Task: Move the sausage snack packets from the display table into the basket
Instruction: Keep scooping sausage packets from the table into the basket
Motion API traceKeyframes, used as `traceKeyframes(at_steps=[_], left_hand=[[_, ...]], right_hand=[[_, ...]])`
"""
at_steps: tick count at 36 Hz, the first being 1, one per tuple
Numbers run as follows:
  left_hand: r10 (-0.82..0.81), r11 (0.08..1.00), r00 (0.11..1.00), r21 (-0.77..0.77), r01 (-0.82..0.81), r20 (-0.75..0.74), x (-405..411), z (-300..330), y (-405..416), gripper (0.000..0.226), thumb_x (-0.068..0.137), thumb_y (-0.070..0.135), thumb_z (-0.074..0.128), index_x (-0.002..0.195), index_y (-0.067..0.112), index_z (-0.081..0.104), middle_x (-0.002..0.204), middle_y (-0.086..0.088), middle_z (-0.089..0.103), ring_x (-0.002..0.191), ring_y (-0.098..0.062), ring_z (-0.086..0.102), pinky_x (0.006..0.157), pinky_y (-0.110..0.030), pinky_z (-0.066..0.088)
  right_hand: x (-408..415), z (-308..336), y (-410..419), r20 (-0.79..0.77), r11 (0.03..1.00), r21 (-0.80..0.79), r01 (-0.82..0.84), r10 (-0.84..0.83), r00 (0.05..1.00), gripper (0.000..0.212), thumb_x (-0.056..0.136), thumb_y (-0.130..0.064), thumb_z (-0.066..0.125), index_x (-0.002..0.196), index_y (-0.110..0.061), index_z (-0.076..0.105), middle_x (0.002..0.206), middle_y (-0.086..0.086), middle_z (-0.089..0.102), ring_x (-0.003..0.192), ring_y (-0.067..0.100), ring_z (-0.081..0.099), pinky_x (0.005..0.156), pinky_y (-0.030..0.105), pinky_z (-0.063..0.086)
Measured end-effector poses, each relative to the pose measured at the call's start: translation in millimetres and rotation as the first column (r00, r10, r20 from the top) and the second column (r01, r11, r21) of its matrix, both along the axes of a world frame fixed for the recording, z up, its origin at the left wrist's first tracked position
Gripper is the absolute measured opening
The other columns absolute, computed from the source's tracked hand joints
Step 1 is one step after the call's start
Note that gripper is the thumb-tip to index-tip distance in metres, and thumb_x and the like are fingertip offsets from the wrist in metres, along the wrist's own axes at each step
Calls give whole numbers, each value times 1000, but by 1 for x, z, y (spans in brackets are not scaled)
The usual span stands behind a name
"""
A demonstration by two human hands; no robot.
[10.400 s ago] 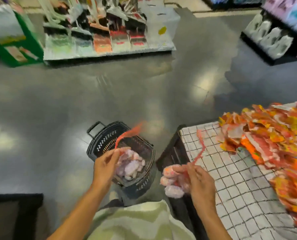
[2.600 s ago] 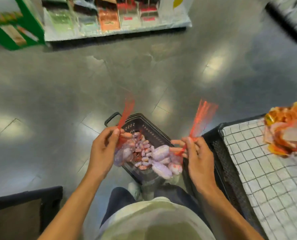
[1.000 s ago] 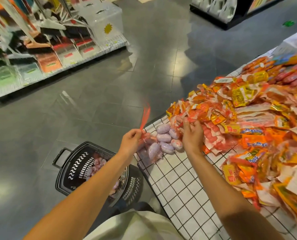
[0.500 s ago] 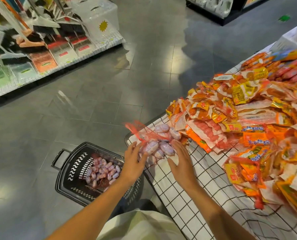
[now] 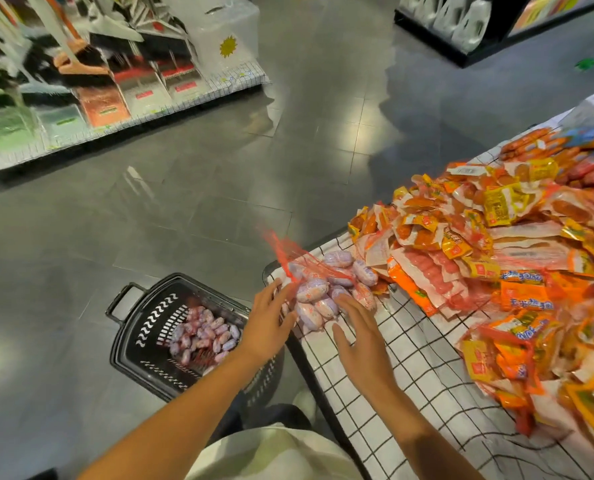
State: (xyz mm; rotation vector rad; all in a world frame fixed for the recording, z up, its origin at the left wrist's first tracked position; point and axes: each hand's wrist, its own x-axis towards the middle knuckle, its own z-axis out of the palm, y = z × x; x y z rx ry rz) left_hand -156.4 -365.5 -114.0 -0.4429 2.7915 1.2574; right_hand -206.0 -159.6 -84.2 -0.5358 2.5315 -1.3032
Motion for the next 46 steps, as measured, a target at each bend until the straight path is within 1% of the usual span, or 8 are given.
traceKeyframes(at_steps=[6, 15, 22, 30, 36, 39, 42, 46], left_hand=[[15, 999, 1000, -38, -14, 16, 68, -4, -44, 56, 102, 26, 58, 153, 13, 39, 161, -8, 30, 151, -25, 24, 125, -39, 19], [241, 969, 967, -72, -236, 84, 198, -15, -131, 57, 102, 37, 53, 150, 10, 43, 159, -7, 34, 149, -28, 31, 124, -40, 22], [425, 903, 884, -26, -428, 197, 290, -41, -176, 100, 88, 81, 21, 150, 6, 41, 157, -15, 37, 144, -34, 37, 120, -51, 31], [513, 827, 741, -20, -562, 434, 356, -81, -188, 63, 103, 39, 49, 158, 20, 25, 166, -3, 21, 153, -24, 19, 126, -35, 13], [572, 768, 633, -69, -637, 522, 371, -108, -183, 55, 96, 23, 67, 145, 5, 50, 153, -17, 45, 140, -39, 44, 120, -46, 30], [628, 694, 539, -91, -714, 561, 362, -135, -171, 49, 99, 32, 58, 140, 5, 56, 148, -16, 51, 136, -39, 50, 116, -50, 38], [662, 653, 546, -38, -757, 513, 343, -181, -163, 76, 100, 64, 25, 132, 7, 64, 139, -10, 60, 127, -31, 59, 105, -53, 49], [722, 502, 440, 34, -864, 534, 299, -250, -150, 49, 96, 41, 59, 143, 32, 49, 151, 6, 44, 141, -15, 44, 118, -35, 36]], right_hand=[[19, 0, -41, -19, 990, -16, -141, 141, 990, 43, 99, -12, 61, 141, -22, 55, 145, -9, 53, 136, 12, 50, 109, 44, 47], [69, -8, -138, 25, 910, 106, -401, 401, 916, 47, 97, -12, 64, 142, -24, 56, 147, -15, 48, 138, 1, 42, 118, 30, 35], [106, -31, -205, 196, 726, 275, -630, 599, 776, 51, 101, -21, 60, 150, -23, 45, 158, -8, 38, 148, 9, 32, 124, 27, 24], [118, -64, -250, 392, 485, 422, -766, 664, 637, 55, 99, -17, 62, 150, -21, 44, 159, -3, 38, 148, 14, 32, 121, 24, 21], [98, -114, -280, 491, 328, 479, -814, 669, 558, 56, 98, -14, 63, 151, -20, 44, 159, -2, 37, 149, 16, 30, 121, 22, 18], [80, -159, -291, 550, 254, 493, -832, 650, 524, 56, 97, -15, 63, 150, -26, 44, 158, -5, 38, 148, 12, 31, 119, 17, 17], [63, -221, -306, 588, 216, 504, -836, 624, 515, 58, 95, -17, 66, 148, -29, 45, 156, -6, 42, 145, 10, 36, 116, 14, 18], [47, -310, -324, 641, 142, 504, -852, 599, 480, 55, 97, -18, 63, 150, -22, 44, 156, -3, 41, 146, 13, 35, 118, 18, 21]])
